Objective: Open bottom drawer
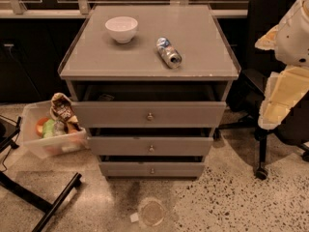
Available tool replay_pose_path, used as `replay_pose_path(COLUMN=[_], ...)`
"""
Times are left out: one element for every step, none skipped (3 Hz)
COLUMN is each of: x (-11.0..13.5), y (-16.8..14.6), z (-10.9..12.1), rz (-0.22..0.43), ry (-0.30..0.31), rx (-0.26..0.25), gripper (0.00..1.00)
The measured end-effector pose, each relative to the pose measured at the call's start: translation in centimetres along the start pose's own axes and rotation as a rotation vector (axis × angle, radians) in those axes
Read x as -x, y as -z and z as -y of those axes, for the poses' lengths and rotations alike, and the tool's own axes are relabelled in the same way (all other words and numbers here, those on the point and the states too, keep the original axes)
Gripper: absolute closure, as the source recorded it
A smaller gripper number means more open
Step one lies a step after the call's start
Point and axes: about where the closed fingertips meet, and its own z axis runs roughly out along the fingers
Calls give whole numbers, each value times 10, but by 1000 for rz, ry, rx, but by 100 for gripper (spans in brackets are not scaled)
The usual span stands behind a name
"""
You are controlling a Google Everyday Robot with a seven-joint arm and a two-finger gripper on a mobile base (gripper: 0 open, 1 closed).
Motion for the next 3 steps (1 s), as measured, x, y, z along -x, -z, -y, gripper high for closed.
replay_pose_path(x=[0, 0, -2], y=[0, -6, -46], z=[0, -1, -16], rz=[0, 22, 105], ry=[0, -18, -101], rx=[0, -11, 11], gripper=[0, 0, 0])
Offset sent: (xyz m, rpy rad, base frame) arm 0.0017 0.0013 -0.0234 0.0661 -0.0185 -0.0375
